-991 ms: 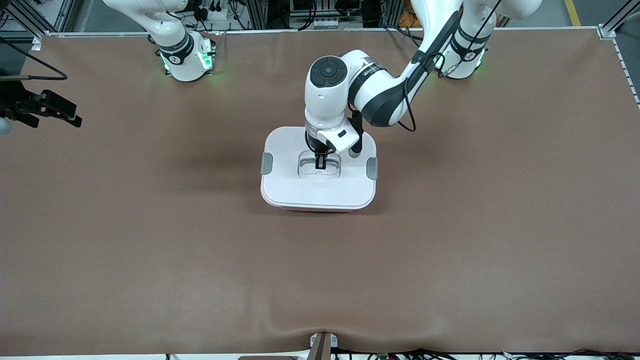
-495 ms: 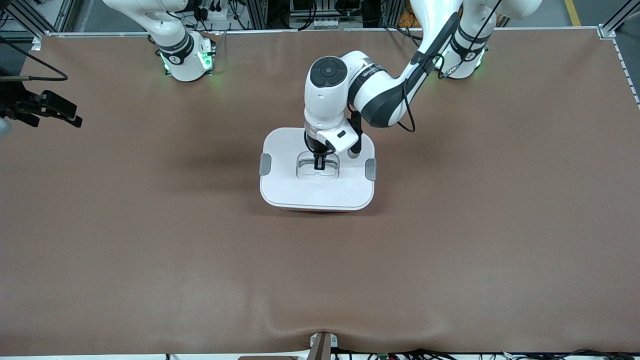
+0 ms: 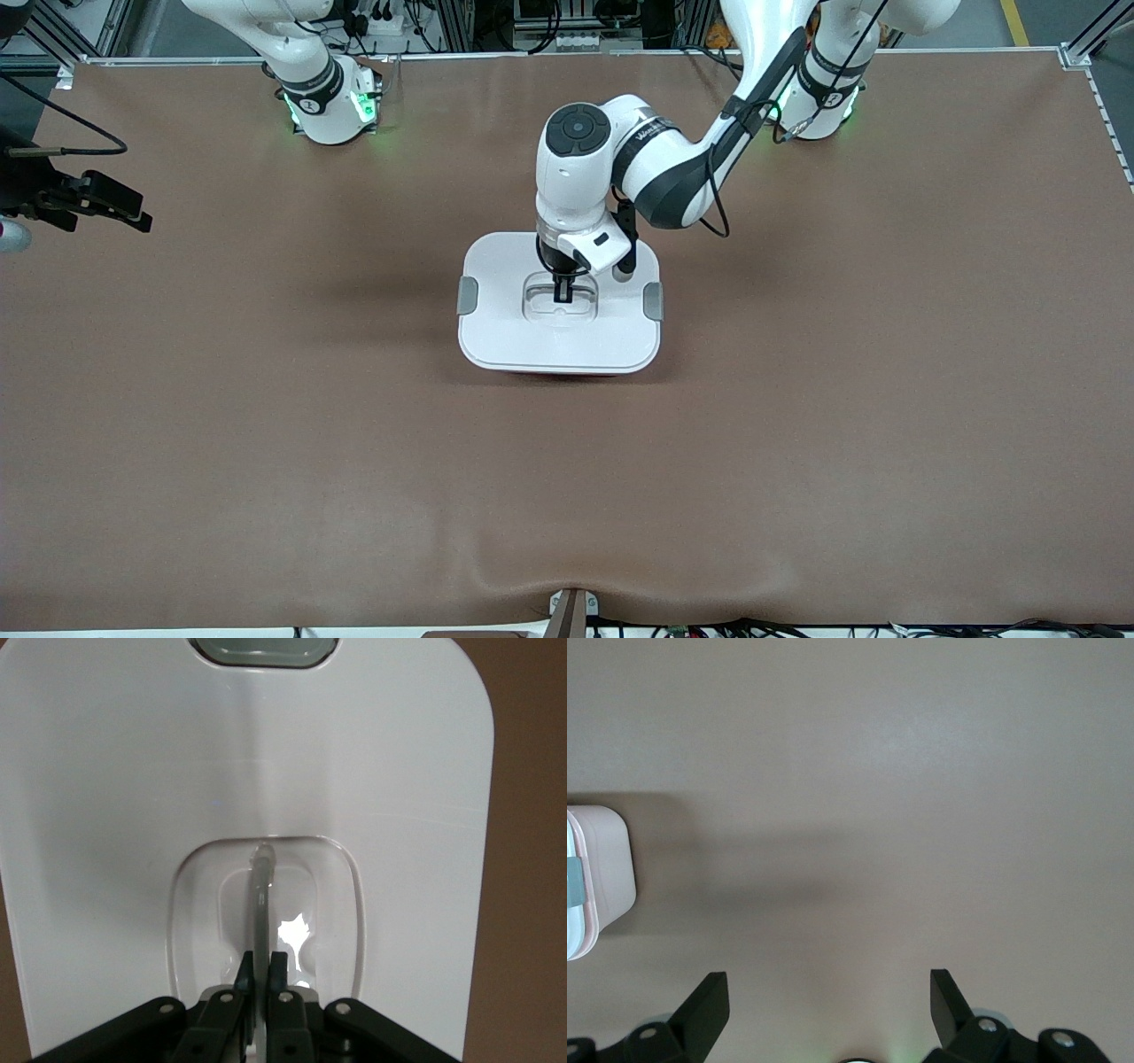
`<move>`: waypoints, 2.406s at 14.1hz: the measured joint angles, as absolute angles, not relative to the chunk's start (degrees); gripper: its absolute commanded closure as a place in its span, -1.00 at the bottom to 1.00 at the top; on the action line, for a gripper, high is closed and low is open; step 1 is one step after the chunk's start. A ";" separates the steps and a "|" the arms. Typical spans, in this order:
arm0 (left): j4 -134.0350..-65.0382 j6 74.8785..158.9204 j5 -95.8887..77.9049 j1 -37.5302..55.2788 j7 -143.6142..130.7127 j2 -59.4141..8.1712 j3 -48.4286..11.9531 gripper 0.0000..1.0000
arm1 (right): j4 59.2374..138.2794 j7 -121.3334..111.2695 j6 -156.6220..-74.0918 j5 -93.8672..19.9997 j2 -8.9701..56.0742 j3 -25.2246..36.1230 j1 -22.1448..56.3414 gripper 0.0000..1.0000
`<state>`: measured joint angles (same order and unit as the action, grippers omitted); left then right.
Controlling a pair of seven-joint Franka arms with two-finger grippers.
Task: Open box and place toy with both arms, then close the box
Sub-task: 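Lower the lid onto the box base with the left gripper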
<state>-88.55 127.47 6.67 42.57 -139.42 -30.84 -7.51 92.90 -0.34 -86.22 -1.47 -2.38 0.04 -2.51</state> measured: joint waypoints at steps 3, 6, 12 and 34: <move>-88.55 127.48 6.80 42.69 -139.44 -31.17 -7.51 1.00 | 92.91 -0.33 -86.21 -1.47 -2.37 0.23 -2.62 -1.00; -88.55 127.48 7.90 43.18 -139.54 -31.58 -7.50 1.00 | 92.91 -0.33 -86.23 -1.47 -2.34 0.55 -2.89 -1.00; -88.53 127.48 8.03 43.28 -139.54 -31.66 -7.44 1.00 | 92.90 -0.33 -87.56 -1.47 -2.34 0.56 -2.90 -1.00; -87.68 127.92 8.03 43.31 -139.55 -31.77 -7.07 -1.00 | 92.79 -0.33 -89.21 -1.47 -2.21 0.64 -3.09 -1.00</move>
